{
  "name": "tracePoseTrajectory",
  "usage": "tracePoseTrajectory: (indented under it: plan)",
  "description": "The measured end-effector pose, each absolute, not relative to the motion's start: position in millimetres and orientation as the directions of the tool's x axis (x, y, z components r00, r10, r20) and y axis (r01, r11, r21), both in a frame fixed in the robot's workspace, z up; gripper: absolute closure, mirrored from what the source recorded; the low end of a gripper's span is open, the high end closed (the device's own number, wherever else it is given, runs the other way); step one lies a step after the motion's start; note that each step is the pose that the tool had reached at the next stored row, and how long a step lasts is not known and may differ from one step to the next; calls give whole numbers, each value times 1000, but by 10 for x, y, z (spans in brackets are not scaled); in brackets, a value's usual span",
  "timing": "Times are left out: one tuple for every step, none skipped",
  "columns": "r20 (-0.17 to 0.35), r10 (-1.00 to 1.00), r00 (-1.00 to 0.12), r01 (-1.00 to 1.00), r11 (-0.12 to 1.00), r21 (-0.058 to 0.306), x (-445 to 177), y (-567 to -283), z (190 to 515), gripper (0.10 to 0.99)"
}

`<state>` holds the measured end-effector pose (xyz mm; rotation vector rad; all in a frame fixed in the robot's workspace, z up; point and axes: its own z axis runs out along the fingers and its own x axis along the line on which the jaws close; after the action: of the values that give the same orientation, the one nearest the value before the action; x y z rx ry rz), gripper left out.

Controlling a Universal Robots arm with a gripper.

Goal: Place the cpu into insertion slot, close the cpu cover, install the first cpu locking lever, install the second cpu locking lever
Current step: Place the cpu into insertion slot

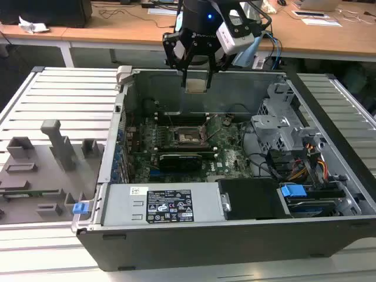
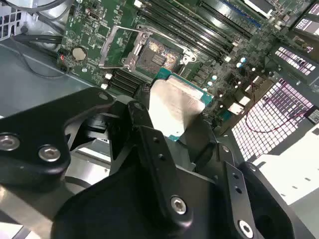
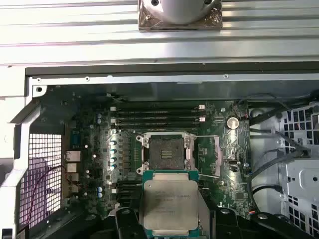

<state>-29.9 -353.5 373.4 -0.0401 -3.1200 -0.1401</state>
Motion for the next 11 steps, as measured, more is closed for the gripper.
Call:
tracePoseTrajectory:
  plan:
    - [19, 25, -1000, 26, 996, 89, -299, -3535, 3734, 561]
    - [19, 25, -999, 27, 996, 89, -299, -3535, 3734, 561]
    - [19, 29, -999, 30, 996, 89, -299, -3535, 3734, 561]
    - [19, 32, -999, 34, 995, 89, -300, -3535, 3734, 561]
    - [19, 36, -999, 38, 995, 89, -300, -3535, 3734, 561]
    - [19, 42, -999, 44, 995, 89, -302, -3535, 3734, 561]
    - [19, 48, -999, 49, 995, 89, -302, -3535, 3734, 561]
    - [19, 60, -998, 61, 994, 89, -303, -3535, 3734, 561]
    - [19, 70, -997, 72, 993, 89, -303, -3535, 3734, 561]
    - [19, 79, -997, 80, 993, 89, -304, -3535, 3734, 561]
    - [19, 89, -996, 90, 992, 89, -304, -3535, 3734, 561]
